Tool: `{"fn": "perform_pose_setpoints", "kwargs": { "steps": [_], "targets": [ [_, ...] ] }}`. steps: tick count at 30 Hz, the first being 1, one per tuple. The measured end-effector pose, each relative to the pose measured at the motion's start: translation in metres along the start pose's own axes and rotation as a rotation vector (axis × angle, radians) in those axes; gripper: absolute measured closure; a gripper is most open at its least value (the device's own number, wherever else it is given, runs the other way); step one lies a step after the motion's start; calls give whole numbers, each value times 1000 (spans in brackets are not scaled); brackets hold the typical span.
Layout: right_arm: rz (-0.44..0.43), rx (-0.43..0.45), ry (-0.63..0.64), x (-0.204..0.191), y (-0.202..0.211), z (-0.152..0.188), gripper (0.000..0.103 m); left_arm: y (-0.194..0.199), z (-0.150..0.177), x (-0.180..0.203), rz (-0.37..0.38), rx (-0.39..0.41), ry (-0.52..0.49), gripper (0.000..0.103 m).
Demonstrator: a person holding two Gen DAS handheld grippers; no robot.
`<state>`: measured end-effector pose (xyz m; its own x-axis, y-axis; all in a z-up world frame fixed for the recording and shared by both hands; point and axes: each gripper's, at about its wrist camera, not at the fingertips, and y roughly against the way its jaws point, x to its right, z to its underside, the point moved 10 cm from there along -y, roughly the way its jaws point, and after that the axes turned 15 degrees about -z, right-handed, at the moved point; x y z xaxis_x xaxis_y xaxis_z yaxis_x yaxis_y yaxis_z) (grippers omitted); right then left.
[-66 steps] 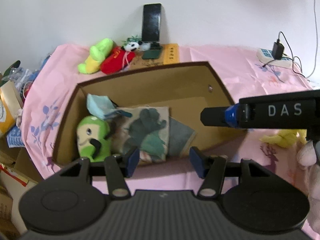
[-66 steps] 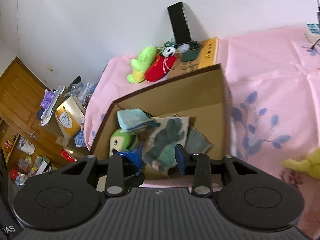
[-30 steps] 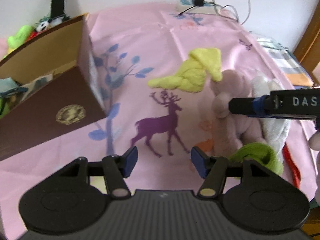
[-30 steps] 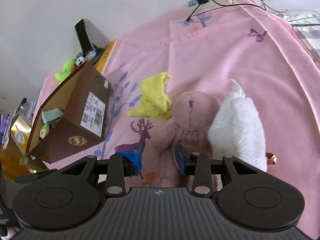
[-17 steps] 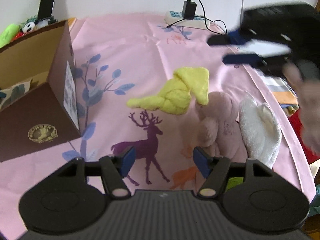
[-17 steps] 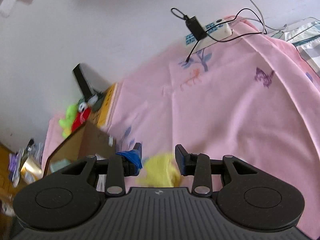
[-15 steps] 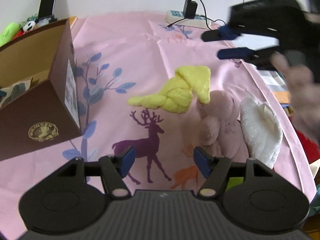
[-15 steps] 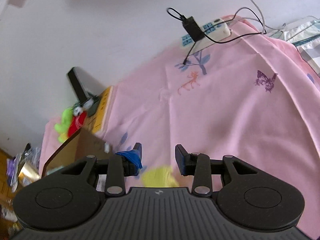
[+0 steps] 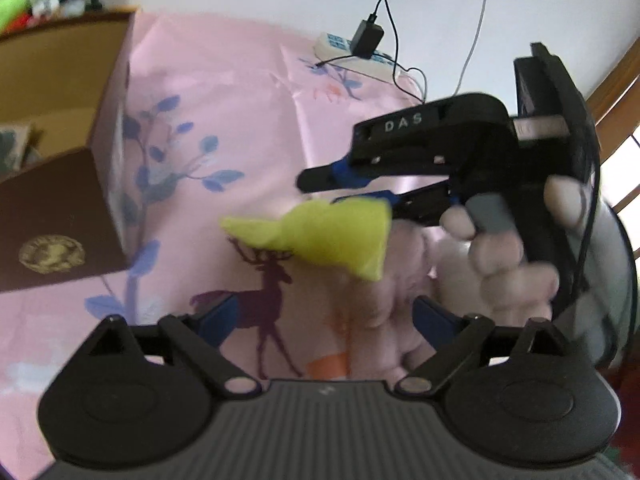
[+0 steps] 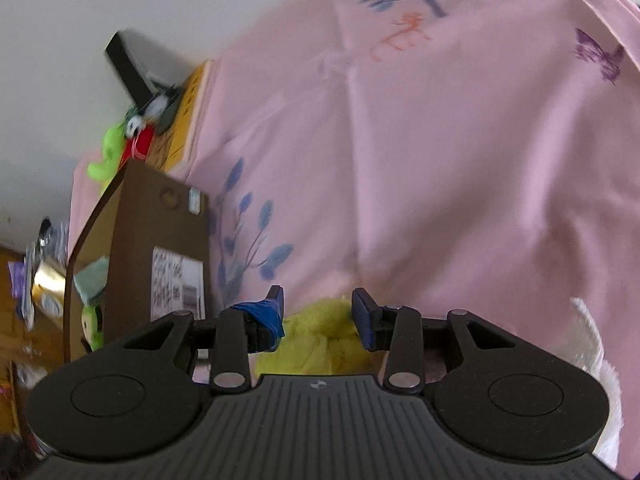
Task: Organize soft objects
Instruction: 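Grasp the yellow cloth with the right gripper, then carry the yellow cloth with the right gripper and lower it into the box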
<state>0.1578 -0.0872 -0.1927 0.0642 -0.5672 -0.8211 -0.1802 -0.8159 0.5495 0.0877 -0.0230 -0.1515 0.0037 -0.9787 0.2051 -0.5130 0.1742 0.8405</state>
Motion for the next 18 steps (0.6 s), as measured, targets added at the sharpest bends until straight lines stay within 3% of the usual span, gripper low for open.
{"fn": "perform_pose_setpoints", "kwargs": {
  "steps": [6,9,15,16,18],
  "targets": [
    [-66,-78,52,-21,-2,10,83,-15,3,-6,23,-62,52,9],
    [26,-68,116,-16,-2,8,83,-22,3,-4,19,-79,52,9],
    [107,-82,215,-15,-1,8,83,-44,-4,-6,-18,-79,44,12],
    [143,-92,241,-13,-2,9,83,-45,-6,-8,-28,-66,34,14],
    [165,-130,257,-9,-9,13,83,-49,-11,-9,-37,-57,28,35]
  ]
}}
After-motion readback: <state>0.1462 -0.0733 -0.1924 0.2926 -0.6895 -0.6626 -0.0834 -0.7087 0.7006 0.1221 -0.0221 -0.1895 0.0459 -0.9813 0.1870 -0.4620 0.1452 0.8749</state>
